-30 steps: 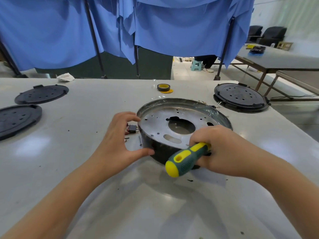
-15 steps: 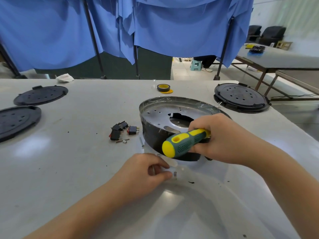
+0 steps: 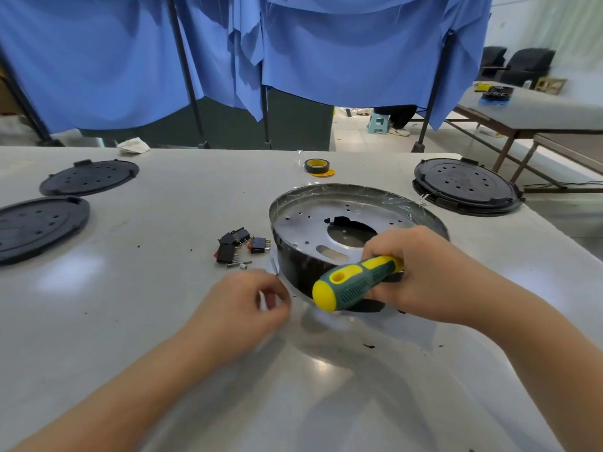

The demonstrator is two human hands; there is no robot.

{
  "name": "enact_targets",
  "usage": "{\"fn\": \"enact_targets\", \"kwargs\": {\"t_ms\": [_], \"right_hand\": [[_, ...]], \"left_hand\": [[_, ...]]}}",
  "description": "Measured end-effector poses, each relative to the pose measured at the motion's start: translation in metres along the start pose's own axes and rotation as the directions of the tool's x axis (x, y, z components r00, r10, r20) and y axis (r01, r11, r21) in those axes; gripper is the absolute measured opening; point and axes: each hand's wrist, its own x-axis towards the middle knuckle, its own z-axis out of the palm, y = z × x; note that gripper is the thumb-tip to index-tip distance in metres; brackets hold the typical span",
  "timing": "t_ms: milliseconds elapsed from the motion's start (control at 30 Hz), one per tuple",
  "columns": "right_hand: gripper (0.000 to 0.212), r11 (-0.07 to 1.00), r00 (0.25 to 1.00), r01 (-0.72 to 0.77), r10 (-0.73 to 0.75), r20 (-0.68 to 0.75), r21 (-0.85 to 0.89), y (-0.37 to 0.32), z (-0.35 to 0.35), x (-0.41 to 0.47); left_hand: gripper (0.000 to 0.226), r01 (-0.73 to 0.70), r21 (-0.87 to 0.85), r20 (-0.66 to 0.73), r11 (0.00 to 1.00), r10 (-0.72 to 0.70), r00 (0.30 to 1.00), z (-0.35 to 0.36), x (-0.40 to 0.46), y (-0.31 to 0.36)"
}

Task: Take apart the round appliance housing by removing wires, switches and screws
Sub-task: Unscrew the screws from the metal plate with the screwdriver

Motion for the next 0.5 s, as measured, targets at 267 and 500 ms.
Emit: {"fn": "enact_targets", "kwargs": {"t_ms": [267,500], "right_hand": [[0.021,1.0,1.0,0.014,-0.014,0.019,0.008,0.0,0.009,0.002],[0.025,1.0,0.998,-0.005,0.006,0.062,-0.015,0.005,0.016,0.001]], "left_hand": [[0.014,0.197,0.068,-0.142,0.978,-0.186,0.972,-0.031,0.035,-0.046],[0.011,0.16,0.128,-0.066,0.979,-0.153,0.986,-0.019,0.038,-0.052]]}}
